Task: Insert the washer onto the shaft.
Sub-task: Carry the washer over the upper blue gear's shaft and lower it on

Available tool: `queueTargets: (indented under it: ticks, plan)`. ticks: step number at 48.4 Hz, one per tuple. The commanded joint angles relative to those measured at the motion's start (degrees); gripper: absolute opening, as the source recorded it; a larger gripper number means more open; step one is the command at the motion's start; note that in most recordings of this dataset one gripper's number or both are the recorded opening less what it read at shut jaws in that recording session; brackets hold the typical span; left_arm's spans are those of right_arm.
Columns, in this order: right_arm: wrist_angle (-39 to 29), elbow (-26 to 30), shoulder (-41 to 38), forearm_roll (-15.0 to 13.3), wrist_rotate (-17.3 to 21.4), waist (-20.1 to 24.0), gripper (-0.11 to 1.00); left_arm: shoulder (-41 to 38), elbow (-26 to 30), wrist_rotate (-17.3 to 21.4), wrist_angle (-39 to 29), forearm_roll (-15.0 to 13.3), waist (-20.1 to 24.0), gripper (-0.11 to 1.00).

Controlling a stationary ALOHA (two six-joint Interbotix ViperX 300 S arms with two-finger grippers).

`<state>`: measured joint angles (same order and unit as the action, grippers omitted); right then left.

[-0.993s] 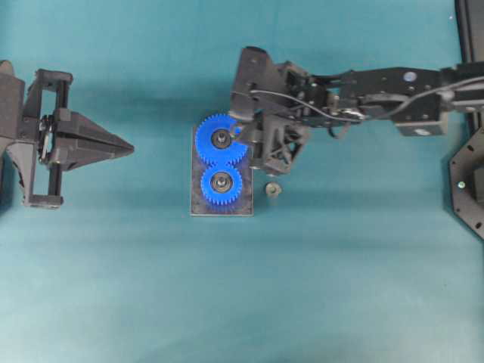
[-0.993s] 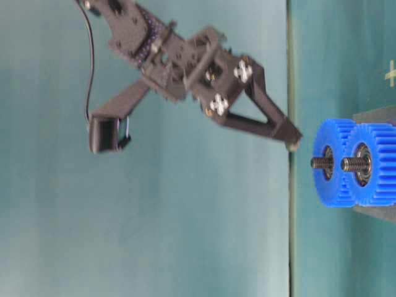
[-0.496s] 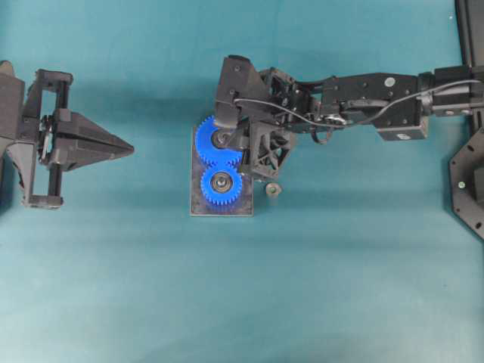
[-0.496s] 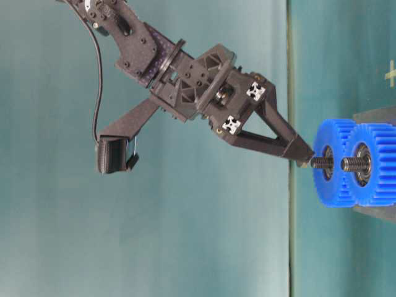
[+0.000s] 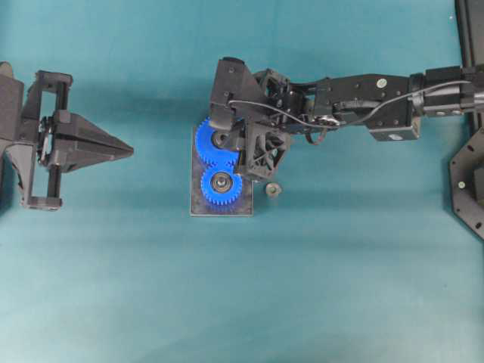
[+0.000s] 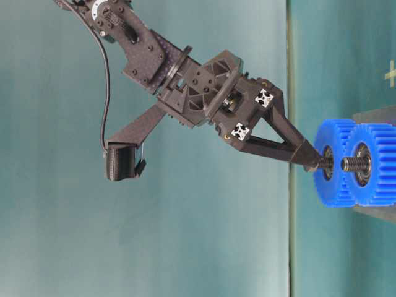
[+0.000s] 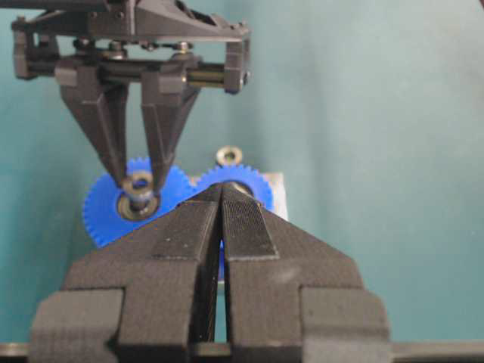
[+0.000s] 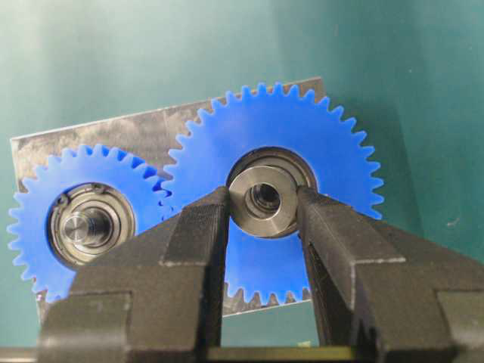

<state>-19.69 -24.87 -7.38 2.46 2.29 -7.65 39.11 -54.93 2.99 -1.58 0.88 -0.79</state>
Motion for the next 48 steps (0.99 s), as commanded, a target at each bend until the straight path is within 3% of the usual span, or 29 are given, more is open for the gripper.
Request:
queueTargets:
  ticks: [1, 48]
  plan:
    - [0.2, 1.5, 0.8, 0.0, -0.5, -0.2, 0.31, 0.3, 1.1, -0.1, 0.5, 0.2, -0.1, 0.00]
    - [-0.9, 2.6, -1.0, 0.0, -0.5, -0.4, 0.31, 0.4, 0.6, -0.2, 0.6, 0.2, -0.1, 0.00]
